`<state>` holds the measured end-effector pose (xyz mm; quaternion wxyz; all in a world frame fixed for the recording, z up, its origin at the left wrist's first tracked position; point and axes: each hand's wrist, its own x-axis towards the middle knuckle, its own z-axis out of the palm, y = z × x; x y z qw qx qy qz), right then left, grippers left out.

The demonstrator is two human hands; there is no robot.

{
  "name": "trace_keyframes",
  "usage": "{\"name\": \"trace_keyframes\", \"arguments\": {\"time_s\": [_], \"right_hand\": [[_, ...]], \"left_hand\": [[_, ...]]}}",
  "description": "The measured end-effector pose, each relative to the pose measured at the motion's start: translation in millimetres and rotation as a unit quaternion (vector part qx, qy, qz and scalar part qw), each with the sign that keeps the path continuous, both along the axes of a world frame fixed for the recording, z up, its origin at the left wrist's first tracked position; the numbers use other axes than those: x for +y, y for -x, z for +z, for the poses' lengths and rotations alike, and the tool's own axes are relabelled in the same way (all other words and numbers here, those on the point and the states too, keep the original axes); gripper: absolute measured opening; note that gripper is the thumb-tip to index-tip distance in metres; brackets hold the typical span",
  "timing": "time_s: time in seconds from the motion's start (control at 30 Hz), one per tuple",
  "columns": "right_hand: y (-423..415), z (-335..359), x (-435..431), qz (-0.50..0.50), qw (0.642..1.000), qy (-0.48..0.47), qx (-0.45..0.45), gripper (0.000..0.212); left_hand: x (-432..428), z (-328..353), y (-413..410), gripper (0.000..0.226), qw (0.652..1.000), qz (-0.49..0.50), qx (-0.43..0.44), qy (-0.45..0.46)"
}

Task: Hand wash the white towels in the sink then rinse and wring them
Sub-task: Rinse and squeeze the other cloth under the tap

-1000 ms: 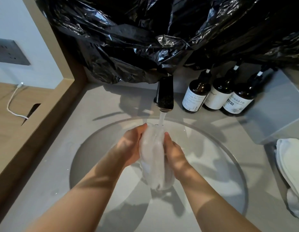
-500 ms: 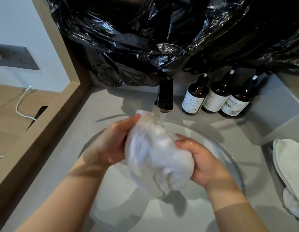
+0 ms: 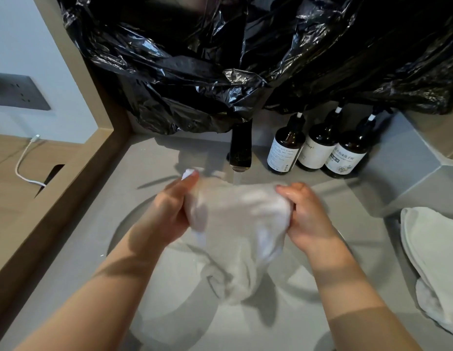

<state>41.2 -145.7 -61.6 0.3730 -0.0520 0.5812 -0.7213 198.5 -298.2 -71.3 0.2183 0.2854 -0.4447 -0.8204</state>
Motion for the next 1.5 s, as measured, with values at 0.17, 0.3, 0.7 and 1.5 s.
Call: {"name": "trace_keyframes", "arguments": {"time_s": [0.17, 0.3, 0.7, 1.5], "right_hand": [[-15.6, -15.1, -14.8, 0.066, 0.996, -0.06, -0.025, 0.032], [-28.3, -31.5, -22.0, 0.133, 0.985, -0.109, -0.01, 0.047], [-34.4, -53.3, -26.1, 0.26, 0.939, -0.227, 0.014, 0.033], [-29.5, -27.9, -37.9, 0.091, 0.991, -0.082, 0.061, 0.036]], "left_hand": [[7.2, -7.3, 5.8, 0.032, 0.987, -0.104, -0.12, -0.009], [16.5, -32.0, 3.0, 0.08, 0.987, -0.112, -0.102, -0.059], [16.9, -39.3, 15.2, 0.034, 0.996, -0.021, -0.04, -0.072], [13.6, -42.9, 30.0, 0.026, 0.984, -0.018, -0.06, -0.164]]}}
